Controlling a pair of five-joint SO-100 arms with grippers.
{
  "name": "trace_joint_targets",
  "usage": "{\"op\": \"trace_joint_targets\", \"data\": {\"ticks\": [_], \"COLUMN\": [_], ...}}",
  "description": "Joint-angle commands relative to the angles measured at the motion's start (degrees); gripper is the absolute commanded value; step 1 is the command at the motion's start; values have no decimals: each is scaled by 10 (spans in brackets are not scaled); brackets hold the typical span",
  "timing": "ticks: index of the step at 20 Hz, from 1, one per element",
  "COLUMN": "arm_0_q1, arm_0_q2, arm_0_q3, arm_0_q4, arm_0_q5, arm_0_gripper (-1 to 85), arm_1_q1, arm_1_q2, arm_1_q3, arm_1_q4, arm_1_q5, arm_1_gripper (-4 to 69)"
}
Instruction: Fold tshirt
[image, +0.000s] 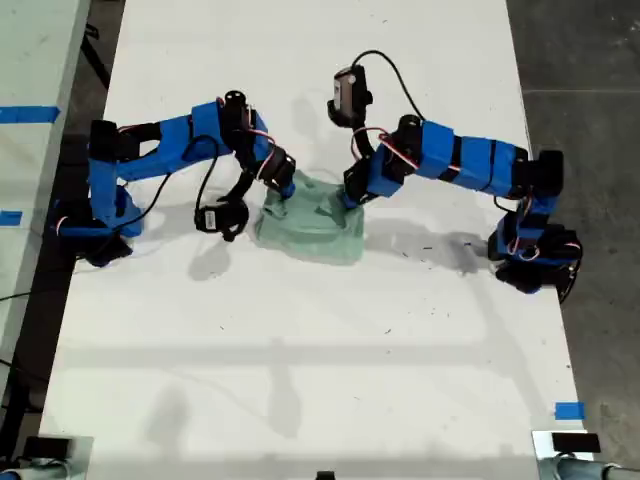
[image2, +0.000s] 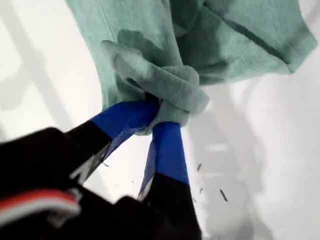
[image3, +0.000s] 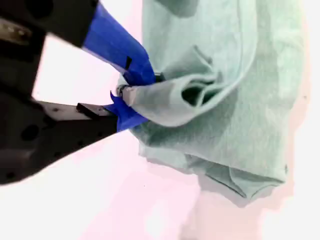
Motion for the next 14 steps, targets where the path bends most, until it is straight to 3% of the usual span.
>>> {"op": "trace_joint_targets", "data": {"ticks": [1,4,6,8,9,11,14], "arm_0_q1": [-64,-106,-142,-177,-184,-185,-164], "arm_0_q2": [-17,-127,-219,-266,-262,-196,-18], "arm_0_q3": [-16,-18,-33,-53,-55,-55,-41], "arm_0_q4": [1,-46,-72,-74,-67,-19,44], "arm_0_q5": [30,41,39,30,34,35,34], "arm_0_gripper": [0,0,0,85,180,264,252], "arm_1_q1": [43,76,96,112,114,108,95], "arm_1_q2": [27,-47,-151,-222,-232,-199,-68], "arm_1_q3": [59,130,99,59,44,19,11], "arm_1_q4": [-76,-174,-184,-183,-175,-125,-31], "arm_1_q5": [-47,-47,-35,-25,-24,-8,17], "arm_1_gripper": [-15,-17,-3,171,202,244,280]}}
